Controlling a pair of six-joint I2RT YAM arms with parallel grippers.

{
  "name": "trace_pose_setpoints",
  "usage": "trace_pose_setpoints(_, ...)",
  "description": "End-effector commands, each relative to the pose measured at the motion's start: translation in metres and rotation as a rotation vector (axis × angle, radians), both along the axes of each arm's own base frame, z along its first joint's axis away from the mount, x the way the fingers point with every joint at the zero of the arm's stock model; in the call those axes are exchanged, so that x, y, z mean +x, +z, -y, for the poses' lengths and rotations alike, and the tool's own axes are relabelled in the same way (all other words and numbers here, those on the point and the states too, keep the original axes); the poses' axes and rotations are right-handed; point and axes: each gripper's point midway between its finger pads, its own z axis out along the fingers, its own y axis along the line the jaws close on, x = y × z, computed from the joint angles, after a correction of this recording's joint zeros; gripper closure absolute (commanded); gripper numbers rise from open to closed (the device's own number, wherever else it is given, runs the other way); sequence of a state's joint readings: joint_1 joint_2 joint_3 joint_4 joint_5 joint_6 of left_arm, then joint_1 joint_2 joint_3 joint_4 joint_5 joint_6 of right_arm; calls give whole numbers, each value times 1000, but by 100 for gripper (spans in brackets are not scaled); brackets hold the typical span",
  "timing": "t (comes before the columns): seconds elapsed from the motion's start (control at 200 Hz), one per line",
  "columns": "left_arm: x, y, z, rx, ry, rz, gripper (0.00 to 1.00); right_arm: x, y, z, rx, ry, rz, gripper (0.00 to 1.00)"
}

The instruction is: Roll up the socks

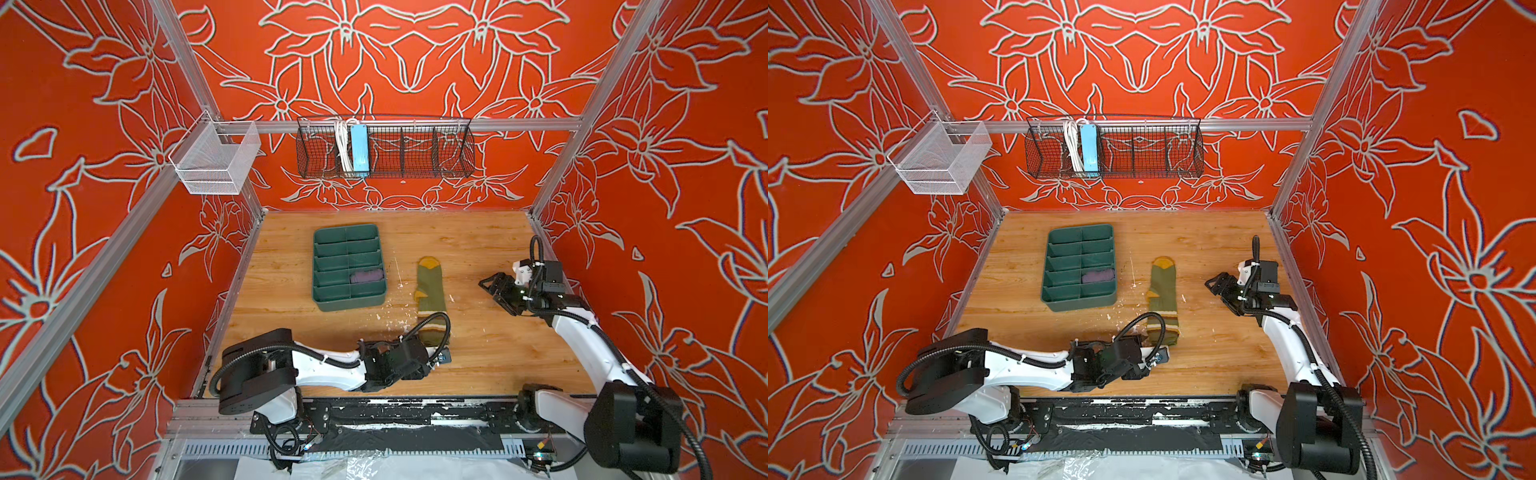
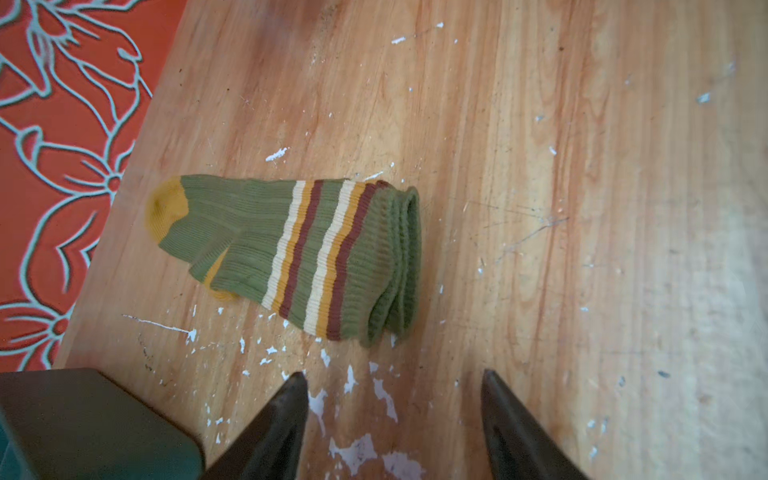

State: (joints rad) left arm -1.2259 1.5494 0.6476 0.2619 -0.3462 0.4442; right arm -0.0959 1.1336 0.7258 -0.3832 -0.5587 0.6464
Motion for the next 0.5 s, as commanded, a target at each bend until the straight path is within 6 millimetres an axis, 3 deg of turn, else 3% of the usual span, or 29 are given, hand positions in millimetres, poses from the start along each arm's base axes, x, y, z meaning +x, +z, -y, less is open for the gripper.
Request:
trace_pose_setpoints(0.0, 3, 6, 17, -68, 7, -4, 40, 5, 14, 1, -4, 5, 52, 24)
trace_pose_setpoints(0.25, 14, -14, 26, -54, 43, 1, 47, 7, 16, -5, 14, 47, 64, 24)
trace_pose_setpoints(0.495, 23, -34, 27, -27, 68, -18, 69, 7, 18, -6, 8, 61, 71, 24)
